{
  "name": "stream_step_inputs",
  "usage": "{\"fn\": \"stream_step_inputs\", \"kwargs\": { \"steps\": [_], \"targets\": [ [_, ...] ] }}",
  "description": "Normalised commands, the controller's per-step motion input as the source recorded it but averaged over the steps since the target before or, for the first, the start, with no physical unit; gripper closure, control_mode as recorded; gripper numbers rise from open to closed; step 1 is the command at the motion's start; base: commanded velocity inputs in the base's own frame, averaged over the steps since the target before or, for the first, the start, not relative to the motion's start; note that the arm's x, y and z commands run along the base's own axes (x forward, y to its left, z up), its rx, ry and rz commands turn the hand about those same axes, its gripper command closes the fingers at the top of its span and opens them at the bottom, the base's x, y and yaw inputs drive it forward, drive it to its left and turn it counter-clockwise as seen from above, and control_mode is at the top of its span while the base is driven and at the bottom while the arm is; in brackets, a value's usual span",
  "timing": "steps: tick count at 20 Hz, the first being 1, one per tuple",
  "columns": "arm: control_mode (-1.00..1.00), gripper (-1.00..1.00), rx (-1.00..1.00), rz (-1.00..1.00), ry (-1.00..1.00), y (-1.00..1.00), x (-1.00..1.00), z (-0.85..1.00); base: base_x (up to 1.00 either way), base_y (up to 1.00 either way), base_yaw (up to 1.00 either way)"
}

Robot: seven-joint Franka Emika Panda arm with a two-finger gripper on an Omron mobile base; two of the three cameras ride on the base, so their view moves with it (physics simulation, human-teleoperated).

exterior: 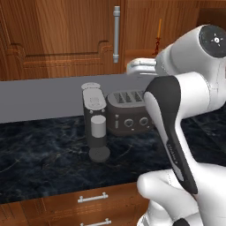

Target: Get the candle and the wine from the cabinet and move them to the dining counter.

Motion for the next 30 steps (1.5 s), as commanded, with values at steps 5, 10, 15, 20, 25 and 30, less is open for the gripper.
{"fn": "stream_step_inputs", "kwargs": {
  "steps": [5, 10, 15, 20, 25, 30],
  "targets": [
    [-1.0, -1.0, -0.06, 0.19, -0.1, 0.05, 0.19, 0.17, 0.0, 0.0, 0.0],
    [-1.0, -1.0, -0.04, 0.17, -0.07, 0.04, 0.29, 0.18, 0.0, 0.0, 0.0],
    [-1.0, -1.0, 0.0, 0.1, -0.04, 0.11, 0.4, 0.24, 0.0, 0.0, 0.0],
    [-1.0, -1.0, -0.01, 0.02, 0.01, 0.22, 0.42, 0.29, 0.0, 0.0, 0.0],
    [-1.0, -1.0, -0.06, -0.21, 0.01, 0.27, 0.37, 0.17, 0.0, 0.0, 0.0],
    [-1.0, -1.0, -0.08, -0.25, 0.03, 0.02, 0.23, 0.09, 0.0, 0.0, 0.0]
  ]
}}
